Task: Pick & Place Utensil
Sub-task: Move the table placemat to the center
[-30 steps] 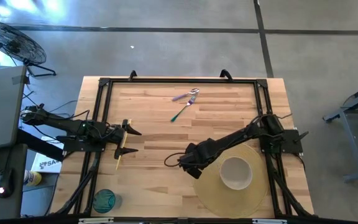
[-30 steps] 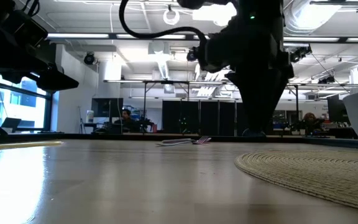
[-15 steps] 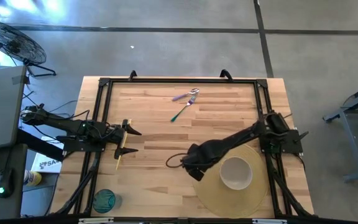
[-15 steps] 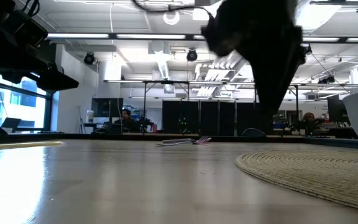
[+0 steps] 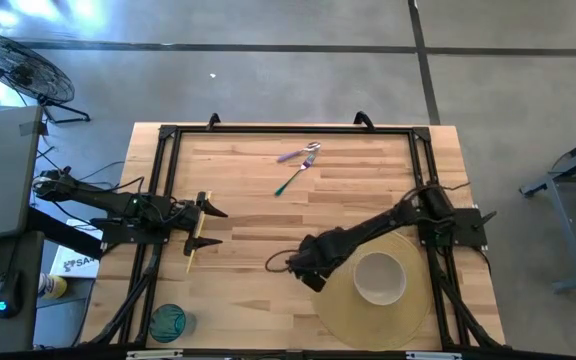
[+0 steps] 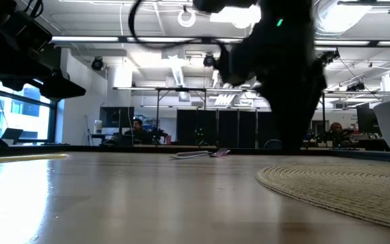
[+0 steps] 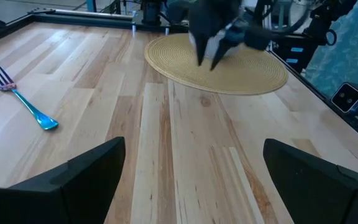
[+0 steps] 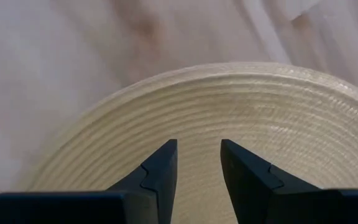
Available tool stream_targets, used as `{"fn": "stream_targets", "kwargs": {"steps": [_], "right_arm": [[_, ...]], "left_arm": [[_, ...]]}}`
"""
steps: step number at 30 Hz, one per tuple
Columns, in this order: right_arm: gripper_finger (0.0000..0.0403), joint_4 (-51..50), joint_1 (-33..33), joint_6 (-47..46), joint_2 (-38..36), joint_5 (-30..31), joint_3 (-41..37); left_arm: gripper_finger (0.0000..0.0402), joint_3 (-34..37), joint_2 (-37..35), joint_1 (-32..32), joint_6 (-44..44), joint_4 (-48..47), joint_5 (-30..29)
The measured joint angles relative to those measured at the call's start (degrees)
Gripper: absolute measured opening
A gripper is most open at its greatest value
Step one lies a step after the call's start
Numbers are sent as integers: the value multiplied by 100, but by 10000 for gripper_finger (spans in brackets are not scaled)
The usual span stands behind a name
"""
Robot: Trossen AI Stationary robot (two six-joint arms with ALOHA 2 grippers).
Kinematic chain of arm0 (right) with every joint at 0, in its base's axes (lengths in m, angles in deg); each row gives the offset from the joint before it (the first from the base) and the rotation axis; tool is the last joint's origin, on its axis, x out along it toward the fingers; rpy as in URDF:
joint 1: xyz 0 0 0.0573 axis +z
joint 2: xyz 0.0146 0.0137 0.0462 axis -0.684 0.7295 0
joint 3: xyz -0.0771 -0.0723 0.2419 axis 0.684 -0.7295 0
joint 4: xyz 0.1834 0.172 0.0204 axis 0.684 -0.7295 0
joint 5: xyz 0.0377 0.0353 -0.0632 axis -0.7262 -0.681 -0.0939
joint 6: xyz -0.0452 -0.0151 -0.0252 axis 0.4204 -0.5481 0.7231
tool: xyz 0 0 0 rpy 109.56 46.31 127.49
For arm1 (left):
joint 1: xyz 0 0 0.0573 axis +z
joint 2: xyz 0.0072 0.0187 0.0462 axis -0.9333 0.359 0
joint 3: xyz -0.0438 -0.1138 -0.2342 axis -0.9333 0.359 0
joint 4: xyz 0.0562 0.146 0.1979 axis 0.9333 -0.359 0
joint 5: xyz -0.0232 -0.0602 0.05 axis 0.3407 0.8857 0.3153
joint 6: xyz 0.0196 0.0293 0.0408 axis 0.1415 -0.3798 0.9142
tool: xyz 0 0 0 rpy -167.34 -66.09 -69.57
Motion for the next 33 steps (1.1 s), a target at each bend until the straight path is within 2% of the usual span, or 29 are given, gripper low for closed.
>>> {"fn": "stream_targets", "kwargs": {"steps": [10,17,23,27,33], "right_arm": [[117,103,-407,293,94,-698,-1],[117,188,-405,318,94,-667,-5],[117,748,-434,255,68,-959,-575],[117,1064,-434,160,17,-906,-940],[117,1132,-405,349,43,-409,-898]], "left_arm": [[378,-2,-2,0,0,0,-2],[378,0,-2,0,0,0,0],[378,-1,-2,0,0,0,-2],[378,-1,-1,0,0,1,-2],[378,-2,0,0,0,0,0]]}}
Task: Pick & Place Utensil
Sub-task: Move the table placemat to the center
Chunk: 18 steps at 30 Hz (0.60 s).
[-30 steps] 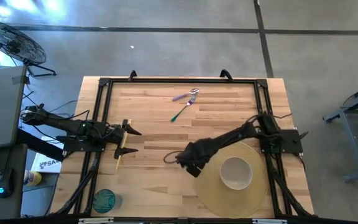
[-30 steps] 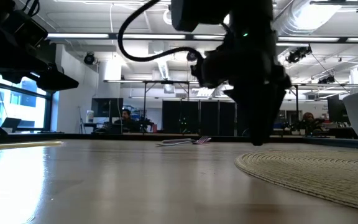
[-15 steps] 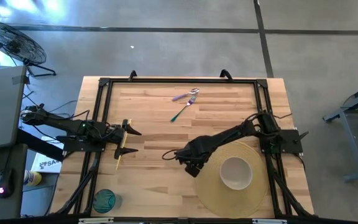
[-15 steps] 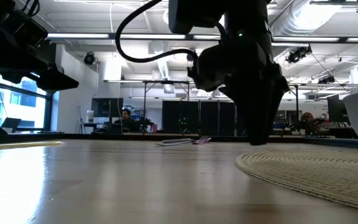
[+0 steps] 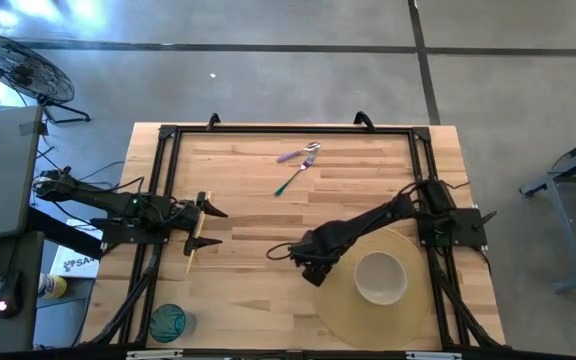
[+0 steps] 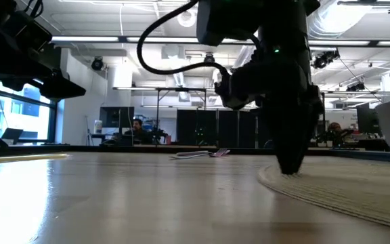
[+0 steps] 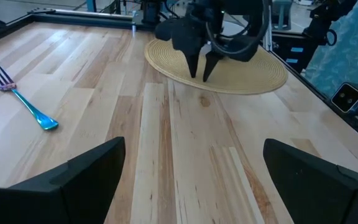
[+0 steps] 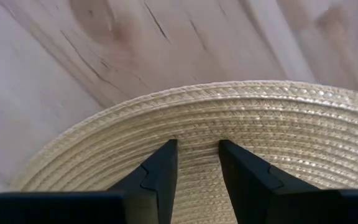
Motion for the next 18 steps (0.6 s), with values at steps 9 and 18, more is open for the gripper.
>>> {"fn": "stream_targets", "kwargs": {"steps": [9,18], "right_arm": [[117,569,-68,448,15,583,75],[117,809,-181,912,24,1064,67]], "left_arm": [[378,0,-2,0,0,2,-1],[378,1,0,0,0,0,-1]]}}
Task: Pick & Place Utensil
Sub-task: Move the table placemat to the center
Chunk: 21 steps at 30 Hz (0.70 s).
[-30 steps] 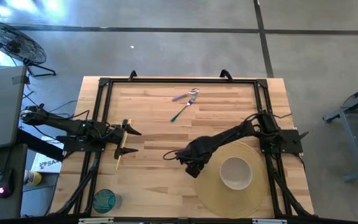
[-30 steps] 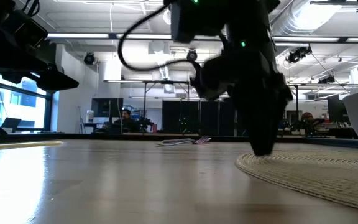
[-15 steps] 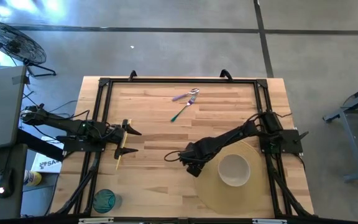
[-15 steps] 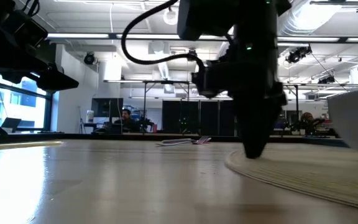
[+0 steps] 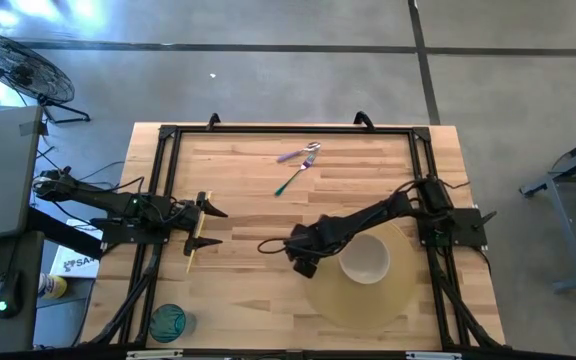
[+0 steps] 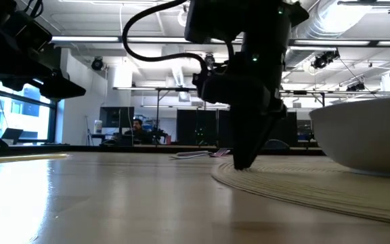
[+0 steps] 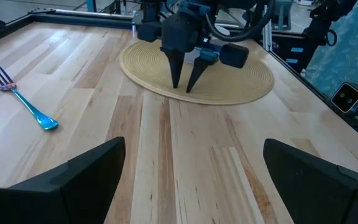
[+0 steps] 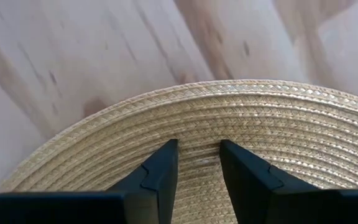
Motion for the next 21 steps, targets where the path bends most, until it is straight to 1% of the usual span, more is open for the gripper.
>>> {"fn": "stream_targets", "kwargs": {"steps": [4,12,21], "right_arm": [[117,230,-63,317,7,146,-2],[117,551,-460,988,17,165,-3],[117,1382,-923,1914,92,116,-10]], "left_arm": [[378,-1,0,0,0,0,0],[378,0,0,0,0,0,-1],[378,-2,0,0,0,0,-1]]}}
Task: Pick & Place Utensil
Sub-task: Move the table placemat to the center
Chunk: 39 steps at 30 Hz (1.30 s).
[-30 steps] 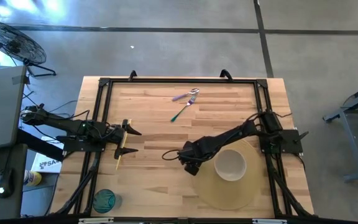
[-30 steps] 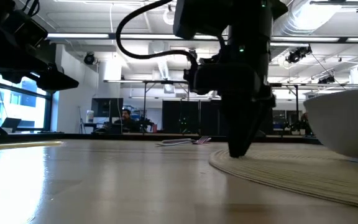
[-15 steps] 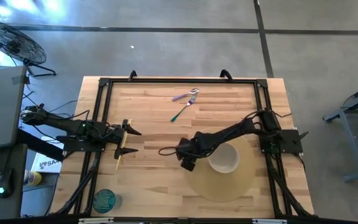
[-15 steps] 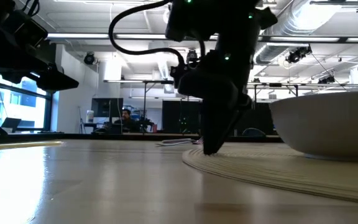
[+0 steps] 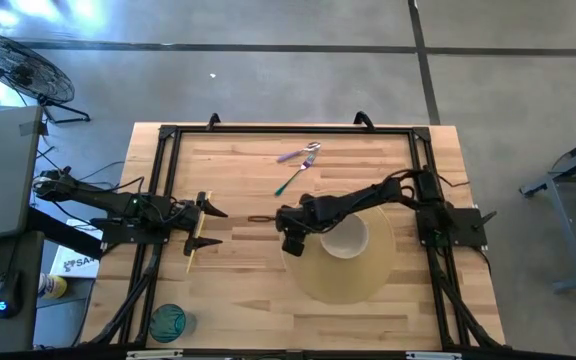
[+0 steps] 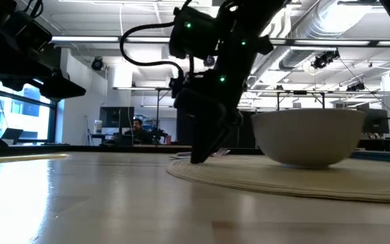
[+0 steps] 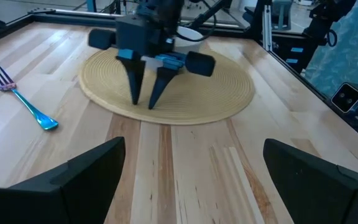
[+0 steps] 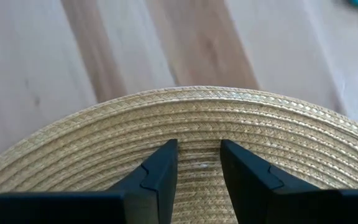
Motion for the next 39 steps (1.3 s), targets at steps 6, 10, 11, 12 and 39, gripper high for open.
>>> {"fn": "stream_targets", "kwargs": {"steps": [6,10,11,12,39], "right_arm": [[117,579,-220,341,392,-111,35],[117,1138,-242,589,548,-144,37],[117,1236,-242,657,555,-156,34],[117,1331,-246,732,558,-177,29],[117,-817,-3,1645,-35,433,2174]], "left_arm": [[378,1,0,0,0,0,1],[378,0,0,0,0,0,1],[378,0,-2,0,0,0,0],[378,0,-2,0,0,0,2],[378,0,-2,0,0,2,0]]}}
